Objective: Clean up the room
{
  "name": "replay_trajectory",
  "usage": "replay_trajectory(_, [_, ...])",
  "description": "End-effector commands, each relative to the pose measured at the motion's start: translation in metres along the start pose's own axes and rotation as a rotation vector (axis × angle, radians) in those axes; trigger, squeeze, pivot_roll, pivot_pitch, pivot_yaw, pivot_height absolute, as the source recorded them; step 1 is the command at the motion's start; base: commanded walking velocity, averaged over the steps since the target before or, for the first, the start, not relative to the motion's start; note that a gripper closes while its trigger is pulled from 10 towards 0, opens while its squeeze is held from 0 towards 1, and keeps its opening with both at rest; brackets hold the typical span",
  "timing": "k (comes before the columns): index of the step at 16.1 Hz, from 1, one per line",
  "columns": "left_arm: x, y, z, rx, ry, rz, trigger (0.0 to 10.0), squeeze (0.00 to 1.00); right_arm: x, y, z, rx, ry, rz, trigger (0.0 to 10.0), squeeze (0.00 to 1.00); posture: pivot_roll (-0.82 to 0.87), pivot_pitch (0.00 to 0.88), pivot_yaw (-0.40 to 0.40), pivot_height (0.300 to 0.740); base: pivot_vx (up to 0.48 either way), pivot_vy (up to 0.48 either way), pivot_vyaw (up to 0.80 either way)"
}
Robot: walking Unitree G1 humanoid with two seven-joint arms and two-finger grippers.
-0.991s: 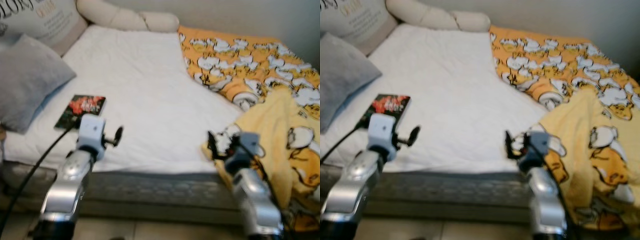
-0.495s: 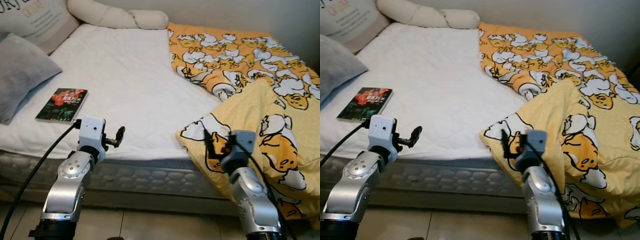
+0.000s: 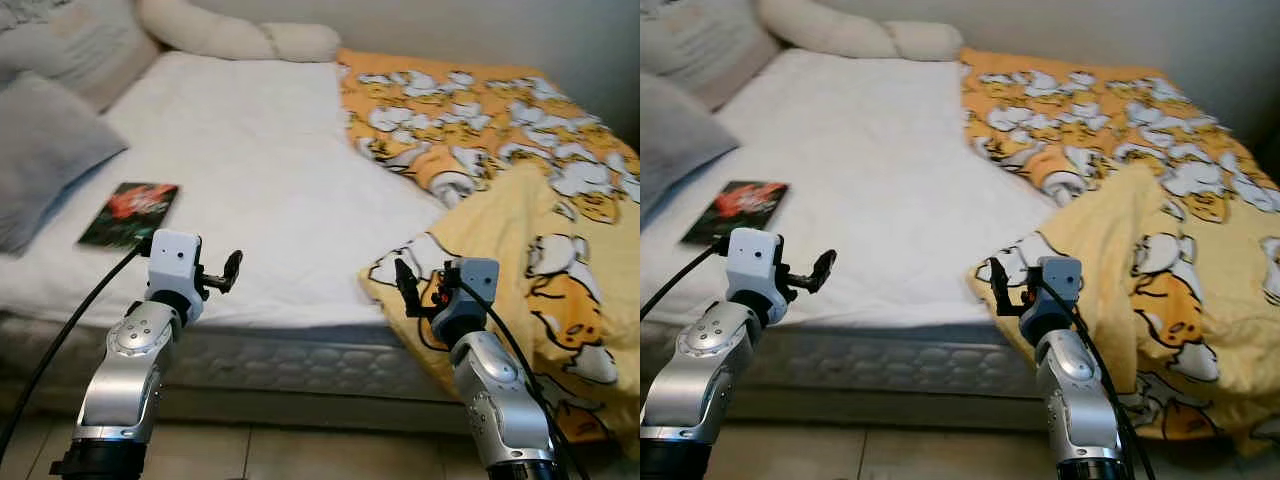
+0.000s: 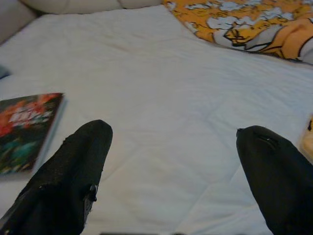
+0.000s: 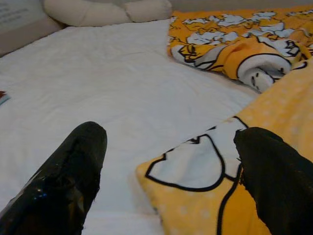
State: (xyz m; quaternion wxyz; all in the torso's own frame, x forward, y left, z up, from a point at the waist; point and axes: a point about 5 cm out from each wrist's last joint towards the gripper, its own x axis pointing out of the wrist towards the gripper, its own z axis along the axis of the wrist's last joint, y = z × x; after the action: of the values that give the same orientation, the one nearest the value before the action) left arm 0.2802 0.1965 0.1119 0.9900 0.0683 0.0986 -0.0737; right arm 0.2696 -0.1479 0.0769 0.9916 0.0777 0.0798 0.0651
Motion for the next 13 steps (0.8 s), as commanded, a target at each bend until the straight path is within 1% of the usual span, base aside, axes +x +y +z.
replay_trajectory(1, [0.003,-0.003,0.007,0.001,-0.022,-0.019,10.0,0.00,0.001,0.000,0.004,-0.007,-0.003,0.003,10.0,0.00,0.06,0.000,-0.056,0.740,0.337,0.000,0.00])
replay_trajectory(4, [0.003,-0.003,0.007,-0.001,-0.022,-0.021,10.0,0.00,0.001,0.000,0.002,0.000,0.020,0.008,10.0,0.00,0.06,0.000,-0.055,0.740,0.344,0.000,0.00])
replay_trajectory(6, [0.003,-0.003,0.008,0.001,-0.023,-0.022,10.0,0.00,0.002,0.000,0.002,-0.009,0.025,0.011,10.0,0.00,0.06,0.000,-0.055,0.740,0.349,0.000,-0.80])
replay_trajectory(9, [0.003,-0.003,0.008,0.006,-0.024,-0.026,10.0,0.00,0.002,0.000,0.003,-0.042,0.024,0.023,10.0,0.00,0.06,0.000,-0.055,0.740,0.347,0.000,0.00])
replay_trajectory(11, [-0.002,-0.002,0.007,0.012,-0.024,-0.016,10.0,0.00,-0.002,-0.002,0.008,-0.034,0.012,0.020,10.0,0.00,0.08,0.000,-0.065,0.740,0.349,0.000,0.00])
replay_trajectory(13, [-0.007,0.000,0.007,0.015,-0.020,-0.009,10.0,0.00,-0.008,-0.007,0.004,-0.023,0.026,0.008,10.0,0.00,0.08,0.000,-0.066,0.740,0.339,0.000,0.00])
